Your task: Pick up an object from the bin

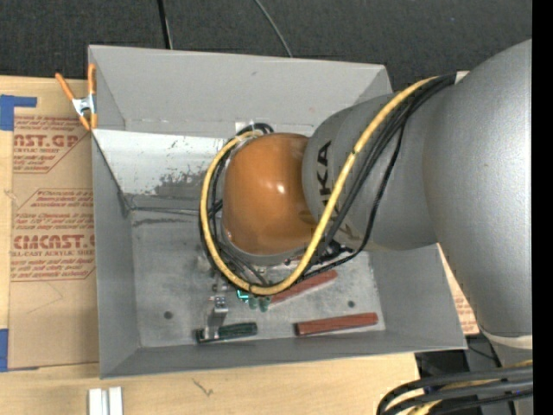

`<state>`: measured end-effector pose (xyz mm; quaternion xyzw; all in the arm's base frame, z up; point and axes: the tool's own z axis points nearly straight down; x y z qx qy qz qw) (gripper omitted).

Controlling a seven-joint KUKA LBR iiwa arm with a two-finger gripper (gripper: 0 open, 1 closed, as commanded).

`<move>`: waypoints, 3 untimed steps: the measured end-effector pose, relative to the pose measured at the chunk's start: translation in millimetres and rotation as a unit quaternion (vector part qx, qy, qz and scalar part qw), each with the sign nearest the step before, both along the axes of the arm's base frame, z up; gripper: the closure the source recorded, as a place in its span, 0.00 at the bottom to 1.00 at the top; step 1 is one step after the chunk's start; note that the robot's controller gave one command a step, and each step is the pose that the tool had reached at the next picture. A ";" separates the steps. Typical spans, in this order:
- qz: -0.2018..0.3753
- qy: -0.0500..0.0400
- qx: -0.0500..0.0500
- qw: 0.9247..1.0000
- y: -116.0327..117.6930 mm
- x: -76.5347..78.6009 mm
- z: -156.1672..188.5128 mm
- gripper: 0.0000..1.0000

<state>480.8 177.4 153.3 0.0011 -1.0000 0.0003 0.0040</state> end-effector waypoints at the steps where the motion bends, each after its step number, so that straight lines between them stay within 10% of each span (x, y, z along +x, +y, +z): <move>1: -0.001 -0.004 0.001 1.000 -0.9 2.3 4.0 0.00; 2: 0.042 -0.006 0.001 0.999 -39.3 2.3 -62.4 0.00; 3: 0.018 -0.003 0.001 1.000 -55.9 3.0 -59.5 0.00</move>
Offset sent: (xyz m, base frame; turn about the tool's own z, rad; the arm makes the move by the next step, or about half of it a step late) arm 0.0014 -0.0520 -0.0833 -0.1048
